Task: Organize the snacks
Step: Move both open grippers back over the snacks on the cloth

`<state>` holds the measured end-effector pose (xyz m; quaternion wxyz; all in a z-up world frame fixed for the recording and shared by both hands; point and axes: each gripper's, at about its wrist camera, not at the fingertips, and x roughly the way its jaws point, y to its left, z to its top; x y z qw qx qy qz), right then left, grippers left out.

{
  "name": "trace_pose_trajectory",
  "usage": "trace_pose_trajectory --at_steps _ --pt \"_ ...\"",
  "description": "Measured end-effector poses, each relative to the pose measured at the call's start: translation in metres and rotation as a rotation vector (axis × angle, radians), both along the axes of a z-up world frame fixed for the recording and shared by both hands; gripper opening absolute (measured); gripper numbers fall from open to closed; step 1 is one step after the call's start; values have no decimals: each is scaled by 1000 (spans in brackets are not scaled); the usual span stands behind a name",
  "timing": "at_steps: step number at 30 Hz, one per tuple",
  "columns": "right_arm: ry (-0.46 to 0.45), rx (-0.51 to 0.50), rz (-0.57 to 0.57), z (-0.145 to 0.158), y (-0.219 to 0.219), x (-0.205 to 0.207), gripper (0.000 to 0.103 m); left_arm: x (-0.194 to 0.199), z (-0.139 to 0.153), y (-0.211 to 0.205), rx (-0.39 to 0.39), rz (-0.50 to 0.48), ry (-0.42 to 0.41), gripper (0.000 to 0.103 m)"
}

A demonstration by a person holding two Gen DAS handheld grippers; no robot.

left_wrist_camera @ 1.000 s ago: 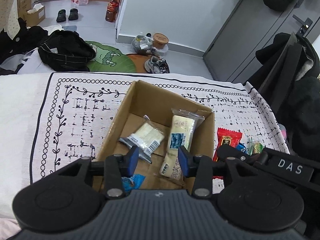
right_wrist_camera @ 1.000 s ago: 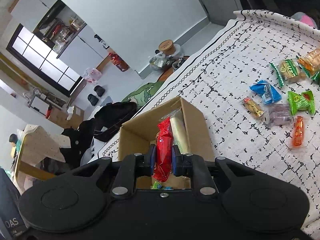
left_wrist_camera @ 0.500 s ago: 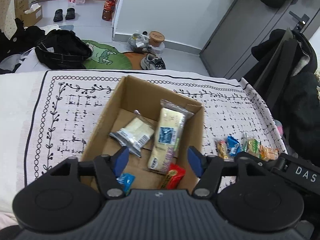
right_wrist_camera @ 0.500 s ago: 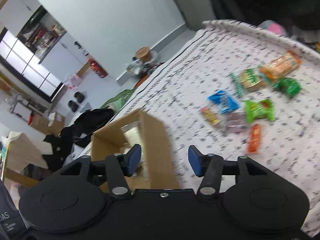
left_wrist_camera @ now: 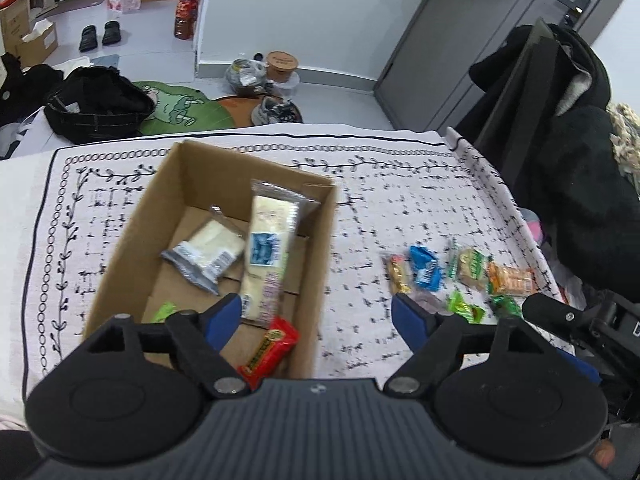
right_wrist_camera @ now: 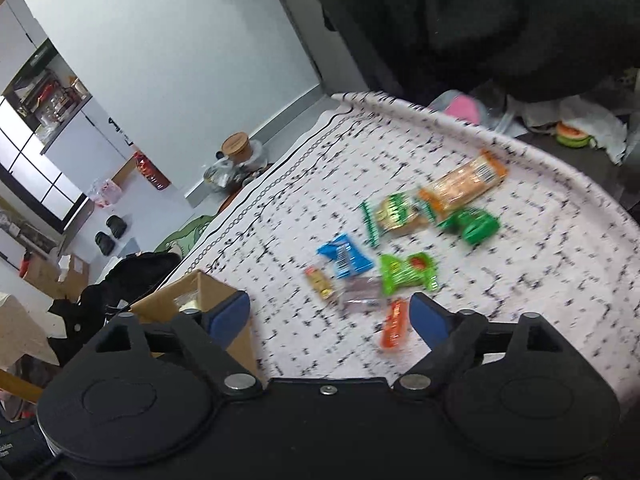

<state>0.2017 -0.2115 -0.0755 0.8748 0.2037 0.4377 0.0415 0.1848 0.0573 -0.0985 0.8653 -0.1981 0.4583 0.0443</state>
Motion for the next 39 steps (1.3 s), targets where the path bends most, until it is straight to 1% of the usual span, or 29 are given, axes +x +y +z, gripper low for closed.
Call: trace_pose_trajectory --at_steps 5,6,8,10,16,24,29,33,37,39 --pt "-3 -15 -17 3 -22 -2 97 1 6 -22 34 -28 -10 96" --pt "-3 -21 -22 4 -26 -2 98 1 7 -25 25 -35 -15 97" --pt "-4 -20 -30 4 -35 -1 100 2 10 -32 20 -46 -21 103" --pt "-5 -23 -36 6 -43 0 103 3 12 -39 27 -54 -31 103" --pt "3 -31 -43 7 -65 2 103 7 14 -56 25 -76 -35 103" --pt "41 -26 4 4 -85 13 103 14 13 -79 24 -99 -31 103" --pt "48 -33 14 4 -95 22 103 22 6 -90 4 -102 -14 103" --pt "61 -24 28 3 -102 31 103 28 -1 -102 8 -114 8 103" --pt "77 -40 22 0 -110 40 103 36 -7 -112 2 -119 26 103" --pt "78 -50 26 -1 -113 45 103 39 -9 -118 9 -142 21 103"
